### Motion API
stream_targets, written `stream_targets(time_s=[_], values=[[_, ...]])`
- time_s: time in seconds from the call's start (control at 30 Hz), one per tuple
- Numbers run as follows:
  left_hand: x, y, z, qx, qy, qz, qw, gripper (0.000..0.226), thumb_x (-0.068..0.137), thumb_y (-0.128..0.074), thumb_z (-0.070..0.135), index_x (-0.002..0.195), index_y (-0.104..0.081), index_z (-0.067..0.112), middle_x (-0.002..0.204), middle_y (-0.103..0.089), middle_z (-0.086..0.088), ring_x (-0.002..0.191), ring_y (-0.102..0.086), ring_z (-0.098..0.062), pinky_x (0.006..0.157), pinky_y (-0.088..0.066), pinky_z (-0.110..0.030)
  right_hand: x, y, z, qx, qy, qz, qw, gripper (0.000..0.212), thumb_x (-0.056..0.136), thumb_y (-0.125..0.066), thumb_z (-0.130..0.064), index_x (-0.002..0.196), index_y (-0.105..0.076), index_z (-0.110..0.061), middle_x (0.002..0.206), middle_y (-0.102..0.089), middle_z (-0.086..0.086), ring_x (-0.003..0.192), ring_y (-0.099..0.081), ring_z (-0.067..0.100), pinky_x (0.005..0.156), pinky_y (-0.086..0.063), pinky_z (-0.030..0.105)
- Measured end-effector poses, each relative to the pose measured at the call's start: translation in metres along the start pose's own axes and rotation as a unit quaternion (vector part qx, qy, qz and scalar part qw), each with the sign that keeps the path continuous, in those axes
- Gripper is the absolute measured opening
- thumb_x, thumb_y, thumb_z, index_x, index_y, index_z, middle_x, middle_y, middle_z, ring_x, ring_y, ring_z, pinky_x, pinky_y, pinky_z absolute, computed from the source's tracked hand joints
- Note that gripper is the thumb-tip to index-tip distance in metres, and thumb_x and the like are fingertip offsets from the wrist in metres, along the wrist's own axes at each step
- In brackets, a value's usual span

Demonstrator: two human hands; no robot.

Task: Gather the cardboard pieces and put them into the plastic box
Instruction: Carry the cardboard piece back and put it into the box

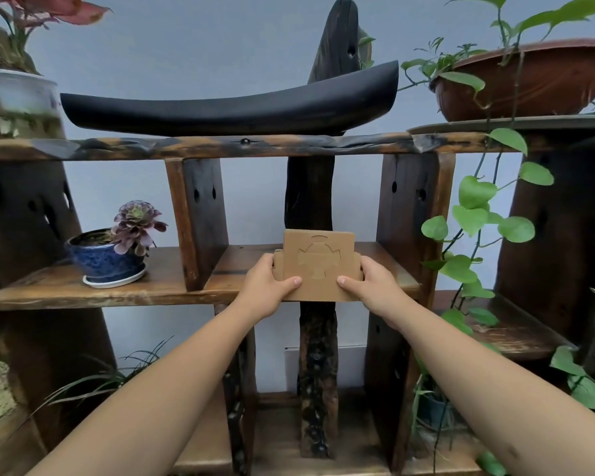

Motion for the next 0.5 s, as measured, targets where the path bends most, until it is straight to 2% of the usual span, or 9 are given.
stream_targets(time_s=[0.13, 0.33, 0.5], values=[[-0.011, 0.004, 0.0, -0.01, -0.001, 0.007, 1.0, 0.041, 0.08, -0.074, 0.034, 0.111, -0.046, 0.028, 0.102, -0.057, 0.015, 0.089, -0.055, -0.001, 0.065, -0.043, -0.015, -0.008, 0.0, -0.003, 0.013, -0.006, -0.007, 1.0, 0.045, 0.084, -0.072, -0.035, 0.123, -0.052, -0.027, 0.114, -0.06, -0.012, 0.103, -0.059, 0.01, 0.082, -0.054, 0.029], [-0.034, 0.002, -0.015, 0.0, 0.016, 0.015, 1.0, 0.043, 0.079, -0.075, 0.033, 0.112, -0.049, 0.026, 0.105, -0.058, 0.012, 0.092, -0.056, -0.004, 0.067, -0.044, -0.018, -0.025, -0.011, 0.004, 0.006, -0.012, -0.016, 1.0, 0.042, 0.084, -0.072, -0.033, 0.121, -0.053, -0.029, 0.108, -0.06, -0.019, 0.097, -0.059, 0.003, 0.066, -0.046, 0.015], [-0.049, 0.007, -0.027, 0.006, 0.04, 0.023, 0.999, 0.041, 0.079, -0.076, 0.034, 0.109, -0.049, 0.027, 0.1, -0.057, 0.015, 0.088, -0.055, 0.0, 0.065, -0.043, -0.017, -0.032, -0.025, 0.007, -0.003, -0.019, -0.027, 0.999, 0.046, 0.084, -0.072, -0.032, 0.126, -0.055, -0.024, 0.113, -0.062, -0.012, 0.1, -0.059, 0.007, 0.075, -0.049, 0.021]])
Point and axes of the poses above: each hand's wrist, its own x-axis towards the middle knuckle, its own y-axis out of the back of the hand, z = x × y, the point moved 4 cm from there along x, towards the middle knuckle
